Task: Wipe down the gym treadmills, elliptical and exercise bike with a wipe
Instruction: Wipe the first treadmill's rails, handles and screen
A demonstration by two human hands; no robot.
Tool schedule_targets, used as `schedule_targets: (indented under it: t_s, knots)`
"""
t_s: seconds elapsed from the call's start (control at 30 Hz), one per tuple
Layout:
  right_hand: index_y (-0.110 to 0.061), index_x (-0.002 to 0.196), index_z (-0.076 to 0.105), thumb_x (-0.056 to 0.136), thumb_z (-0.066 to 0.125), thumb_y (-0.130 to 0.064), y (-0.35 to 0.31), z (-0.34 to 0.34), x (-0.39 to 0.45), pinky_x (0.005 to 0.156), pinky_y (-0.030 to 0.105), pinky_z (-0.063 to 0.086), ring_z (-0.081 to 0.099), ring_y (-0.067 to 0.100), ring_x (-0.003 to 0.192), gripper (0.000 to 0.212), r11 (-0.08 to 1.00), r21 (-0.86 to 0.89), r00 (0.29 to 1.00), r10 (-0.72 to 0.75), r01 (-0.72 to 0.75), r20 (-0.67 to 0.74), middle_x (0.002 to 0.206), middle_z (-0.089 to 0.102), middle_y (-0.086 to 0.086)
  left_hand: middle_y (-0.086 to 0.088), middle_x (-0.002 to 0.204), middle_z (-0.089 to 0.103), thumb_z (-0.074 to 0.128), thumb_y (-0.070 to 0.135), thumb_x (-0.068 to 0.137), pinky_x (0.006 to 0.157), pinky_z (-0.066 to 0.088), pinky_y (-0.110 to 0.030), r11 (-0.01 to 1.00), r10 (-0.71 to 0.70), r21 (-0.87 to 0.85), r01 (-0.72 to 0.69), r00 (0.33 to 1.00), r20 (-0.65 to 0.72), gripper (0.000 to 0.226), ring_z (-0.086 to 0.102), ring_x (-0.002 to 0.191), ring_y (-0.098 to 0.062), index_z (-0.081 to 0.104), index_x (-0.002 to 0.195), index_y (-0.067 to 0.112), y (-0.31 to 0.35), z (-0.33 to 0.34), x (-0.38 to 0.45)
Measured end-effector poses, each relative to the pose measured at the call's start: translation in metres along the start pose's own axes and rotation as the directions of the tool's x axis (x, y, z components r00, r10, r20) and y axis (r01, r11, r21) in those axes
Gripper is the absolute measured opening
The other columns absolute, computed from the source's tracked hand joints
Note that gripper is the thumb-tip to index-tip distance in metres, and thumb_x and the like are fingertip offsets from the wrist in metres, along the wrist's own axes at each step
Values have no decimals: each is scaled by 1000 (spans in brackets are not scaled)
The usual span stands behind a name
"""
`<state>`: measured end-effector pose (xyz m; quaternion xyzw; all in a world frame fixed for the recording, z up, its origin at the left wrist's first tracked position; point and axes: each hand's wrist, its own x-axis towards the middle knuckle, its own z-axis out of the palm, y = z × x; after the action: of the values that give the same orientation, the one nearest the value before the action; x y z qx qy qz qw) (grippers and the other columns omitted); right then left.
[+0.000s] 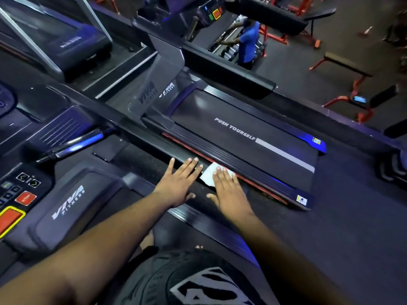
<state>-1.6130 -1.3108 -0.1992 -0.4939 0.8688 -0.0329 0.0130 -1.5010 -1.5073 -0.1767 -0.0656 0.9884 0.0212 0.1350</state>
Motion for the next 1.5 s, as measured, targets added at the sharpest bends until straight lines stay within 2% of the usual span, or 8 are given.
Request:
schedule_targets:
  t_s: [0.17,0.33,0.47,0.6,0.83,1.07,1.27,1.5]
  knots:
    - [-11,155,34,94,61,-48,-9,-3,8,116,55,35,42,31,144,76,997,-66,998,43,-40,40,157,42,14,-4,167,-27,52,58,97,121,-5,-65,999,46,29,-45,998,-39,104,-20,155,-19,-24,158,22,-43,8,0]
    - [-8,155,34,87,65,-55,-2,-5,-13,121,60,18,33,32,149,88,977,-179,990,128,-117,54,160,35,15,-8,166,-29,52,58,97,122,-6,-63,992,124,7,-124,990,-65,106,-24,154,-24,-29,155,19,-51,17,4]
    - [-5,160,20,90,68,-46,-50,-8,40,126,51,11,8,27,156,94,995,0,985,99,-99,140,168,12,13,-7,169,-17,60,57,93,123,1,-63,982,189,22,-187,973,-135,108,-11,157,-23,-17,159,17,-61,18,5]
    - [-11,161,15,90,68,-45,-65,-10,51,125,50,15,10,24,157,95,988,-56,977,152,-145,152,169,13,9,-7,171,4,70,55,84,123,9,-62,959,283,61,-277,934,-219,111,9,158,-22,3,163,15,-85,20,8]
    - [-5,160,16,90,60,-60,-52,-1,-10,123,55,15,9,33,156,100,800,-130,801,596,-586,59,168,12,17,-11,170,14,78,56,73,121,12,-66,945,318,16,-326,909,-271,119,15,157,-27,12,162,14,-90,33,14]
    - [-13,162,15,91,53,-67,-90,3,31,126,51,11,4,27,157,97,864,-89,855,502,-495,128,170,8,10,-9,171,10,75,56,77,122,8,-62,919,393,72,-389,880,-265,116,16,157,-25,9,164,16,-109,28,14]
    - [-6,161,10,91,52,-68,-65,-2,-10,123,59,15,1,36,156,103,648,-85,639,761,-757,113,168,7,20,-8,171,0,69,58,82,123,4,-61,905,426,92,-416,875,-230,114,7,158,-25,-1,163,17,-118,29,16]
    - [-9,162,10,90,56,-64,-129,2,72,125,50,2,-2,31,157,101,870,-3,856,486,-493,174,169,1,14,-7,171,-4,68,63,81,123,1,-61,907,420,137,-398,877,-231,118,4,158,-24,-3,163,19,-136,29,15]
